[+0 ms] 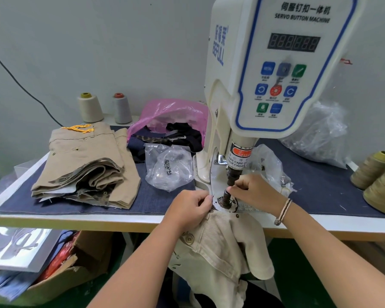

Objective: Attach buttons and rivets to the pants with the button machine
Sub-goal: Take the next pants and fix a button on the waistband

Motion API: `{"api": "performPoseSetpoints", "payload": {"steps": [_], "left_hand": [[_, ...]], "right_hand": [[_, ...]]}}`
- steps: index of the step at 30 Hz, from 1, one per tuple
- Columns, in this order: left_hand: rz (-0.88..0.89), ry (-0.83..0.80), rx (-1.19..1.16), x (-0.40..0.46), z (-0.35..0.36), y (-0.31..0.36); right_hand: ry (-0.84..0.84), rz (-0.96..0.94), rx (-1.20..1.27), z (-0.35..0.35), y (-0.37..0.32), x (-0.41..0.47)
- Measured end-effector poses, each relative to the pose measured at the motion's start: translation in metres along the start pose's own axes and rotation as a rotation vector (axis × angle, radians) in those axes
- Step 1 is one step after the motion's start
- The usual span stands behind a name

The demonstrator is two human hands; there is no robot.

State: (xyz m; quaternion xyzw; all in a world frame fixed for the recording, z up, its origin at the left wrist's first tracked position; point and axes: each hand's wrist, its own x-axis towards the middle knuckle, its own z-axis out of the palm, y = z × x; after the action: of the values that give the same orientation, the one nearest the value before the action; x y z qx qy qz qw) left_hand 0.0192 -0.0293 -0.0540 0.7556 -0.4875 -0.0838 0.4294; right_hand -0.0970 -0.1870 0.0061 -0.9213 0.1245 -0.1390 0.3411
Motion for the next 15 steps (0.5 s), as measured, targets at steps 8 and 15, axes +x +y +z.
{"api": "performPoseSetpoints", "payload": {"steps": [8,15], "left_hand": [[-0.014,-0.006,-0.105,-0.002,-0.002,0.003],[0.111,0.006,-0.232,0.0,-0.022,0.044]], "right_hand": [[0.161,-0.011,0.13,0.012,-0.012,-0.046],[0.065,-0.047,-0.192,0.028,-0.029,-0.073]]}}
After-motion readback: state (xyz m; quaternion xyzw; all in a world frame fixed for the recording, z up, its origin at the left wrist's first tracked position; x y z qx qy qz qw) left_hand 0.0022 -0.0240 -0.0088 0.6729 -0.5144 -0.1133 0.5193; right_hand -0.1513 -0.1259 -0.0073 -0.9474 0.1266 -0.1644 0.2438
